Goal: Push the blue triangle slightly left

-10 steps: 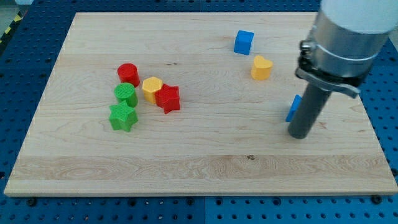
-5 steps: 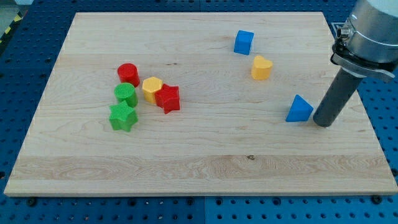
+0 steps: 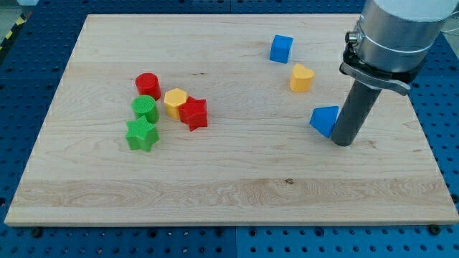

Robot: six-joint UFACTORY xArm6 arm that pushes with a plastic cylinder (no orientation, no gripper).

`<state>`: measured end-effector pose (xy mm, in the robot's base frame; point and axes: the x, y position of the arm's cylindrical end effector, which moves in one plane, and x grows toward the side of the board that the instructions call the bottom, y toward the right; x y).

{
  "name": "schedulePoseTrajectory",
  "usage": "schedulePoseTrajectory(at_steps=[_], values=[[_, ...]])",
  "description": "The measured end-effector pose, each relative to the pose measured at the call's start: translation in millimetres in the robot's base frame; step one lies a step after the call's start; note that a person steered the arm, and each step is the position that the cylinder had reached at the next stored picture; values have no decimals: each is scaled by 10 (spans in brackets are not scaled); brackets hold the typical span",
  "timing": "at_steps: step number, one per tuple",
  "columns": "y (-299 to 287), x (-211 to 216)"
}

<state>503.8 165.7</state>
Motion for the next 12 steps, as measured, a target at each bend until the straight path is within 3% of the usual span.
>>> schedulePoseTrajectory(at_steps=[3,9,12], values=[[324,-185],[-575,-206],[-73,-348]])
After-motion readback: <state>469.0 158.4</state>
